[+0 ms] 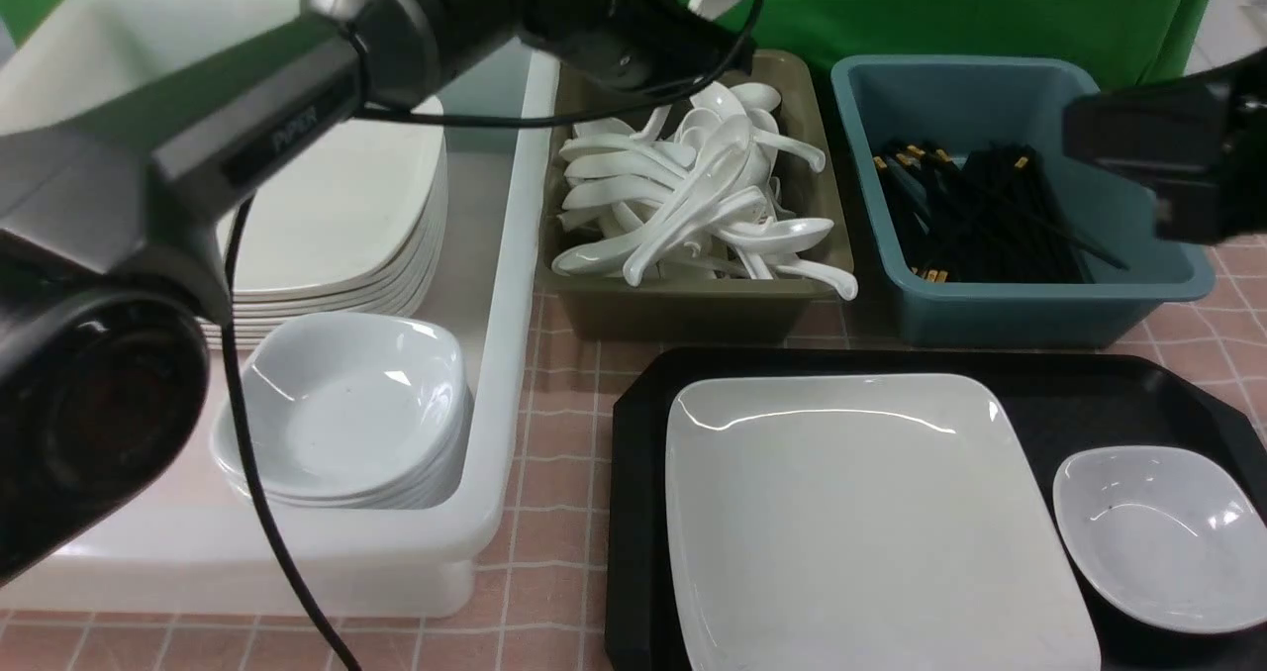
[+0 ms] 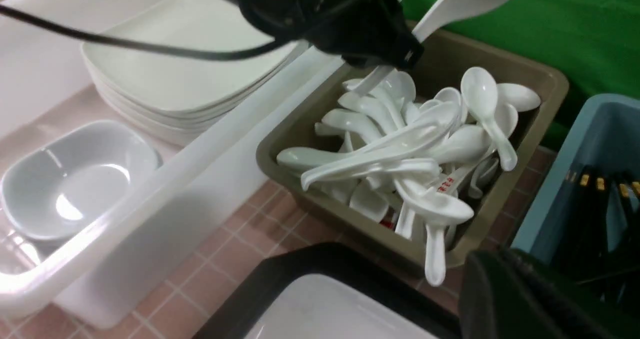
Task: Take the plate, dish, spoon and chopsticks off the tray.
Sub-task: Use the left arm to put the soup spoon into the small storage box in the middle, then use the right arm to grab a small plate from the dinner plate, then use the right arm to put the small plate into the large storage box on the left, then use the right arm to grab a plate from the dinner plate, then use the right arm to put the plate into the large storage box on the left
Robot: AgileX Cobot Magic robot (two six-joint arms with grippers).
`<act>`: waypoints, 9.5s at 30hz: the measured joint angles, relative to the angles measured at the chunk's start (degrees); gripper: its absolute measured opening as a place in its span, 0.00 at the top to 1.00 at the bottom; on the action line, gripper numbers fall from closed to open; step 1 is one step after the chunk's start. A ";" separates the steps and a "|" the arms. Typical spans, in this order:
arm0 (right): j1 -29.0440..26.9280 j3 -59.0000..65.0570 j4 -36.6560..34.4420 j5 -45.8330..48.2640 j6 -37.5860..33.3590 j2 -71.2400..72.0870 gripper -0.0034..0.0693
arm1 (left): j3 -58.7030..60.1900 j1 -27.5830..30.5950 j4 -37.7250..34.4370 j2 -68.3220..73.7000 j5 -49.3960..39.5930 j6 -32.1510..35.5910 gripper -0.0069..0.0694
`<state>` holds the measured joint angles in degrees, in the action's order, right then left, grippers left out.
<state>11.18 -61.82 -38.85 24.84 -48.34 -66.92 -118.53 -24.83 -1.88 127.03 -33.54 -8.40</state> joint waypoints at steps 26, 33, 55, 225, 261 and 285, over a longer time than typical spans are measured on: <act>4.53 0.00 40.09 16.12 25.89 -3.86 0.83 | -0.39 -6.97 -2.52 -12.05 -35.22 11.09 0.90; 4.00 4.63 49.79 22.05 28.98 -6.39 0.71 | 10.88 -19.09 -2.69 -19.21 -35.30 14.51 0.92; 1.61 14.15 54.11 9.65 28.58 -27.17 0.19 | 34.38 -29.19 -8.59 -26.71 -20.33 18.44 0.91; 12.84 -64.75 3.17 11.34 25.67 -45.62 0.85 | 41.29 44.35 -21.44 -57.39 -25.63 16.52 0.91; 28.23 -78.67 1.32 -29.16 15.07 -77.19 0.85 | 41.59 46.55 -23.70 -58.77 -28.85 20.01 0.91; 26.57 -78.89 3.21 -15.36 15.17 -73.54 0.60 | 41.59 46.55 -23.75 -58.31 -28.84 20.31 0.91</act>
<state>37.75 -140.71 -35.64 9.48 -33.17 -140.47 -76.94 21.71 -25.63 68.72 -62.39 11.91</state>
